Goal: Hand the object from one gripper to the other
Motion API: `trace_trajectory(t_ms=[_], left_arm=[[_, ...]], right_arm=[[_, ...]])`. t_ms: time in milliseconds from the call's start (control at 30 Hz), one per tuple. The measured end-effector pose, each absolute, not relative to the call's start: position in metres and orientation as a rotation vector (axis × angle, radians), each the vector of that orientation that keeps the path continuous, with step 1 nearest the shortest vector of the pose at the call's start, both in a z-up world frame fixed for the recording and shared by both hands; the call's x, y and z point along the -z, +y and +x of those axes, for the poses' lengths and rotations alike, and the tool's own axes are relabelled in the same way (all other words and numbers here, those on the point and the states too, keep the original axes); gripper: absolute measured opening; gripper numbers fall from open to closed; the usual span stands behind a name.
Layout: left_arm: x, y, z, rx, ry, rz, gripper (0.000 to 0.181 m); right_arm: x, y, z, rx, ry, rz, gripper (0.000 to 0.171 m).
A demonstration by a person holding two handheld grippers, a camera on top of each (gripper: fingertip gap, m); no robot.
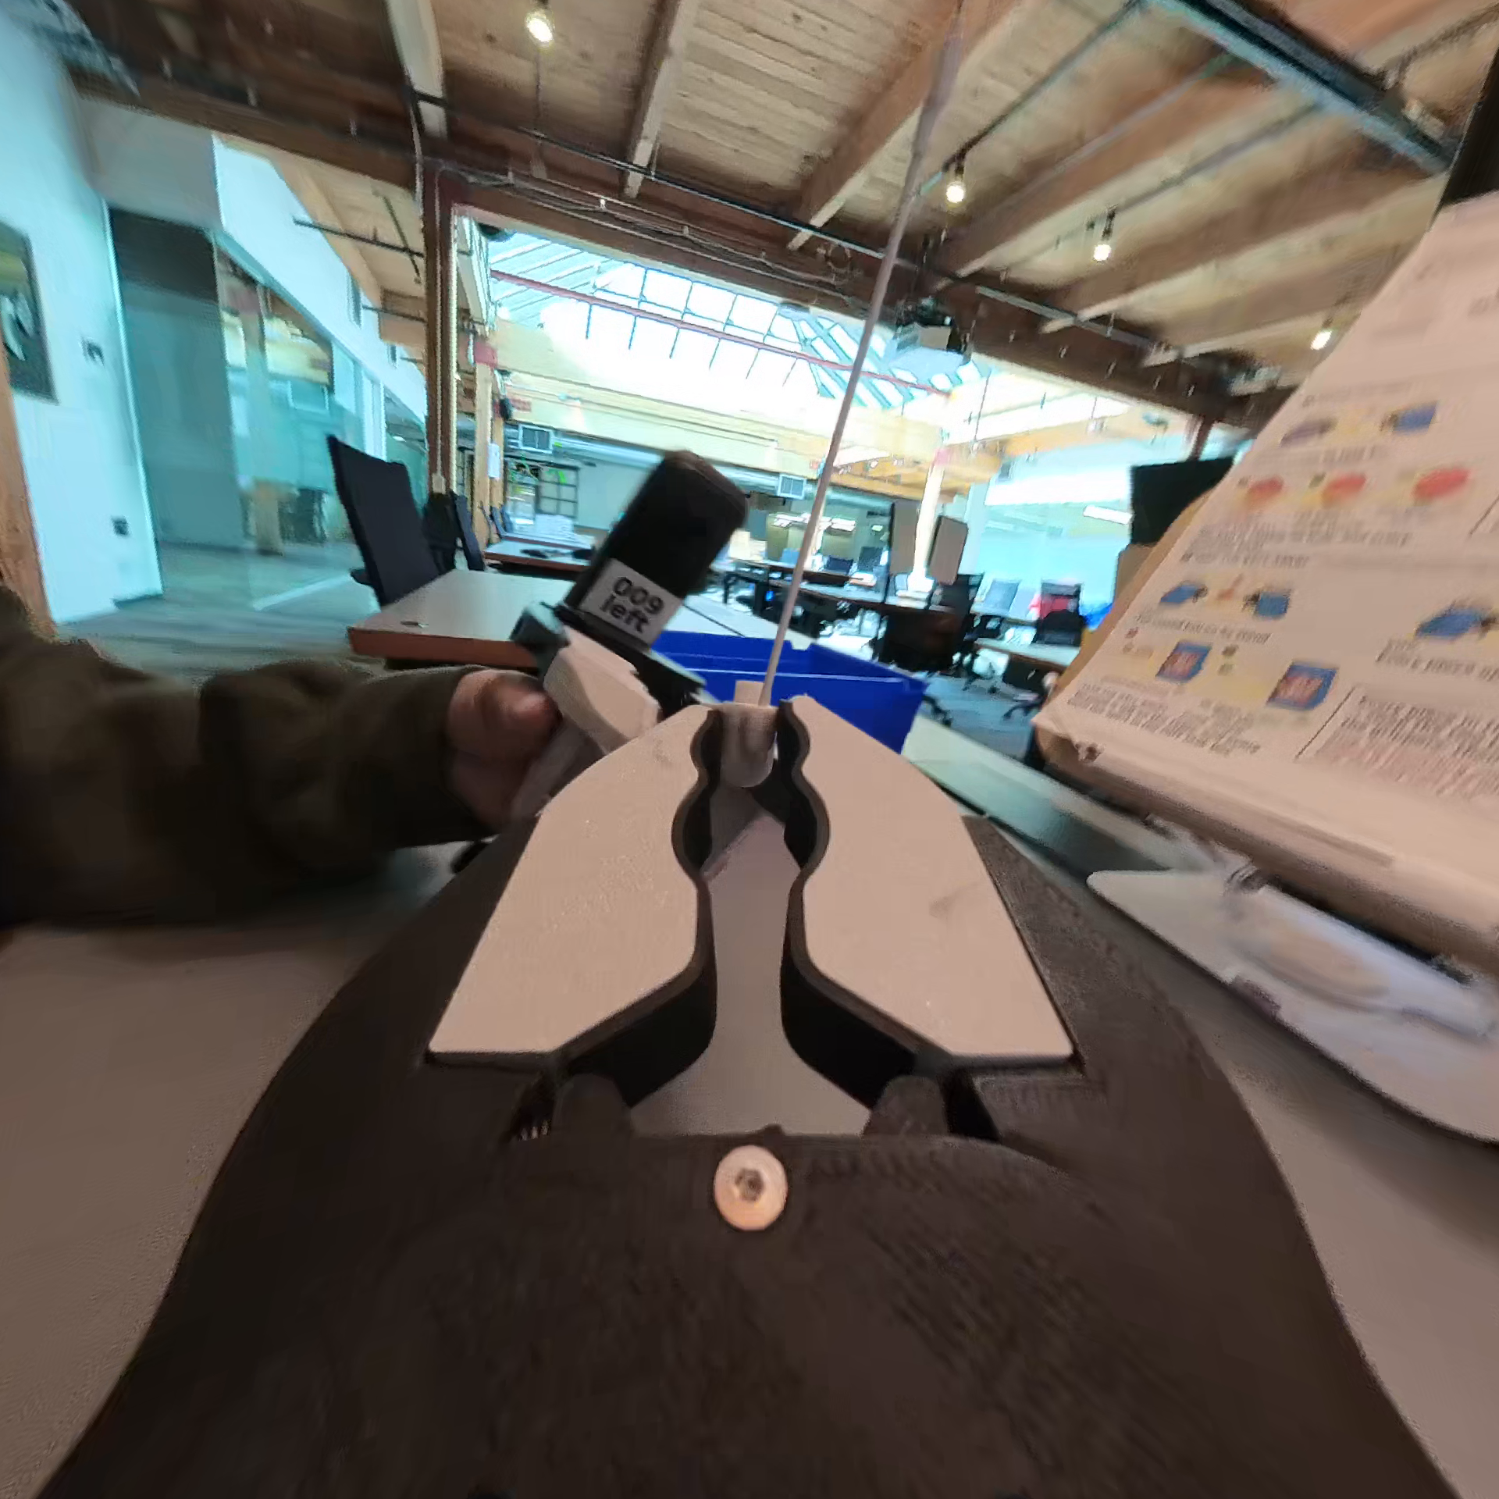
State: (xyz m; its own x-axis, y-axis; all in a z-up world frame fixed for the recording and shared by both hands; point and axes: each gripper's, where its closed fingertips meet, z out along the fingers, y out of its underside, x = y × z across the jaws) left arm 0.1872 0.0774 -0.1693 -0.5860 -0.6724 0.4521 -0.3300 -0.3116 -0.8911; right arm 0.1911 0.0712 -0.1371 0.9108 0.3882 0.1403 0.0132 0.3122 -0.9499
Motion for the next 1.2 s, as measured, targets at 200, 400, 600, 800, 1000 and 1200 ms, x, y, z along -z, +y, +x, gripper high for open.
trace_trajectory(t_ms=[200,400,600,800,1000,1200], left_arm=[[0.154,0.070,0.172,2.732,1.488,-1.577,0.031],[0.162,0.065,0.173,2.661,1.538,-1.658,0.014],[0.174,0.078,0.180,2.346,1.605,-1.507,0.013],[0.156,0.099,0.179,1.970,1.583,-1.079,0.013],[0.147,0.093,0.171,1.688,1.659,-0.753,0.013],[0.158,0.079,0.172,1.371,1.757,-0.536,0.013]], right_arm=[[0.146,0.070,0.175,-0.026,-0.590,-1.229,0.013],[0.154,0.074,0.175,0.112,-0.653,-1.252,0.013],[0.165,0.081,0.178,0.068,-0.598,-1.342,0.023],[0.154,0.084,0.185,-0.676,-0.174,-1.365,0.054],[0.141,0.077,0.220,-1.190,0.192,-1.155,0.047],[0.151,0.077,0.189,-1.251,0.098,-1.306,0.040]])
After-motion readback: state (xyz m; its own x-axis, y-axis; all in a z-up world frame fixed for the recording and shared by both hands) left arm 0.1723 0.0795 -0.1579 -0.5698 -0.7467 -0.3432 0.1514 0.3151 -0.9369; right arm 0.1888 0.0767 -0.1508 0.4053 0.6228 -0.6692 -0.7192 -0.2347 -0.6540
